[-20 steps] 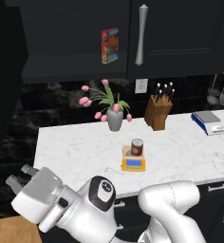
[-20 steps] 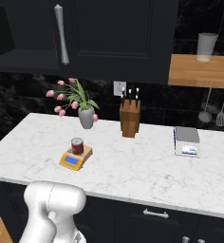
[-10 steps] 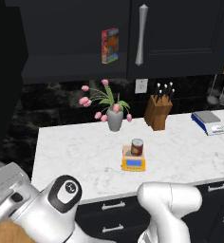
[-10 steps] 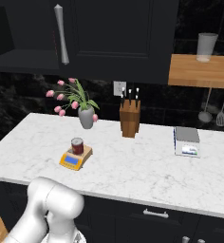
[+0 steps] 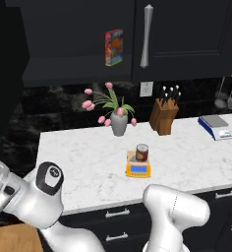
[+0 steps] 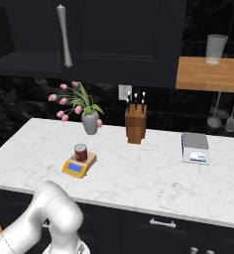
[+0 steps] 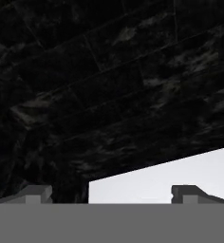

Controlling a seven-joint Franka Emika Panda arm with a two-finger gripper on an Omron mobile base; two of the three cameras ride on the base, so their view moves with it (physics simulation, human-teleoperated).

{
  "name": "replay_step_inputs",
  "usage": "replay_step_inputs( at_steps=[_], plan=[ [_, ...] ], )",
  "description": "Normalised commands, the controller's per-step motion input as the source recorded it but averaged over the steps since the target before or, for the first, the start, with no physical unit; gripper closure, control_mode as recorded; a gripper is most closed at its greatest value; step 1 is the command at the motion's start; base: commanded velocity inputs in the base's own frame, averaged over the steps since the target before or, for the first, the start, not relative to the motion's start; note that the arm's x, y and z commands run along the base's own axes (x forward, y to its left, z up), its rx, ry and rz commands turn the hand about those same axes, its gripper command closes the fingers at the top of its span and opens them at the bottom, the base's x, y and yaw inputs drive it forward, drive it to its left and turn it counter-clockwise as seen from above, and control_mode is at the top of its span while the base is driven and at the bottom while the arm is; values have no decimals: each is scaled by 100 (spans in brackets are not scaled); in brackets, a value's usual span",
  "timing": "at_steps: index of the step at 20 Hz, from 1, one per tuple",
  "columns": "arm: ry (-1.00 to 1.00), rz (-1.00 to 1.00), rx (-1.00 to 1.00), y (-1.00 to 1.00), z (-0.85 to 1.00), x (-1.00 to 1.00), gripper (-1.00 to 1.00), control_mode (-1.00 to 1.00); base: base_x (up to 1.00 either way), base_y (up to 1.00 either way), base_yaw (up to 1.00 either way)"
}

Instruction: Pick the canned food and place it on the digital scale for weighing, and close the cabinet.

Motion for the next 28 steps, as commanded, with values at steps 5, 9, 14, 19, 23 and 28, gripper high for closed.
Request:
replay_step_inputs(
  at_steps=[5,9,14,19,23,28],
  plan=[
    [-5,-5,43,58,-10,46,-100,-100,0,0,0],
    [-1,-5,53,9,20,18,-100,-100,0,0,0],
    [0,-3,52,-31,53,7,-100,-100,0,0,0],
    [-3,0,44,-53,71,1,-100,-100,0,0,0],
    [-19,0,23,-31,92,1,-100,-100,0,0,0],
    [-24,0,20,-50,98,0,-100,-100,0,0,0]
  ],
)
